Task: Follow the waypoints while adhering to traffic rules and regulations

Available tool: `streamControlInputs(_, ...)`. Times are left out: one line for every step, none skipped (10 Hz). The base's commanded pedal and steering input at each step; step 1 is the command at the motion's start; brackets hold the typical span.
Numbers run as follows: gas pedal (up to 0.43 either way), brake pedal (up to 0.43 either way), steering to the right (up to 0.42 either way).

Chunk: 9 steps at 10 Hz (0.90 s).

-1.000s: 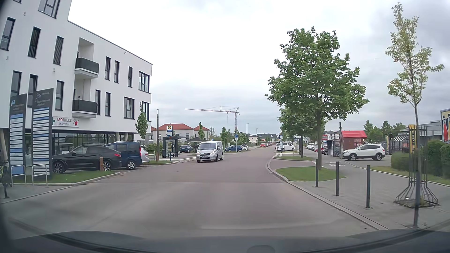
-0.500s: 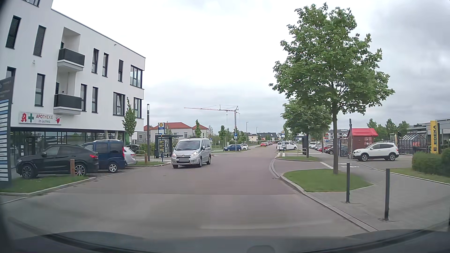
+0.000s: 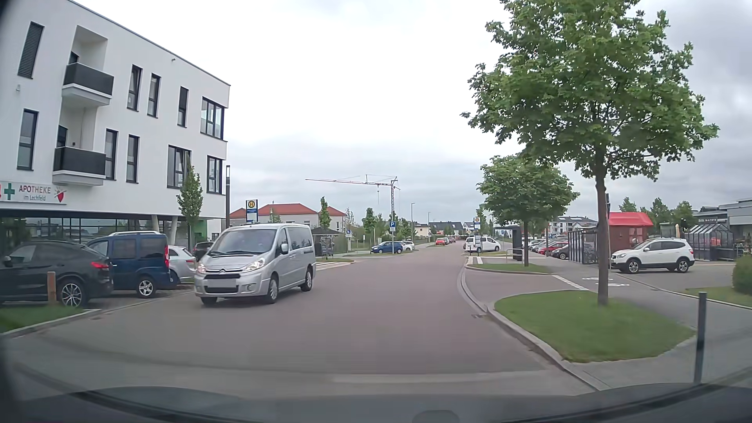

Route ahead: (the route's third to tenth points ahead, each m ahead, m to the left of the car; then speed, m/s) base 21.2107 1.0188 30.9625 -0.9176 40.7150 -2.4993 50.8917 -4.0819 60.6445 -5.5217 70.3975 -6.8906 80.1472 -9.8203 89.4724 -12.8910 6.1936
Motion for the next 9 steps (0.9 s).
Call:
streamControlInputs(0.138, 0.000, 0.012)
streamControlInputs(0.138, 0.000, 0.014)
streamControlInputs(0.138, 0.000, 0.014)
streamControlInputs(0.138, 0.000, 0.014)
streamControlInputs(0.138, 0.000, 0.014)
streamControlInputs(0.138, 0.000, 0.014)
streamControlInputs(0.138, 0.000, 0.014)
streamControlInputs(0.138, 0.000, 0.017)
streamControlInputs(0.138, 0.000, 0.019)
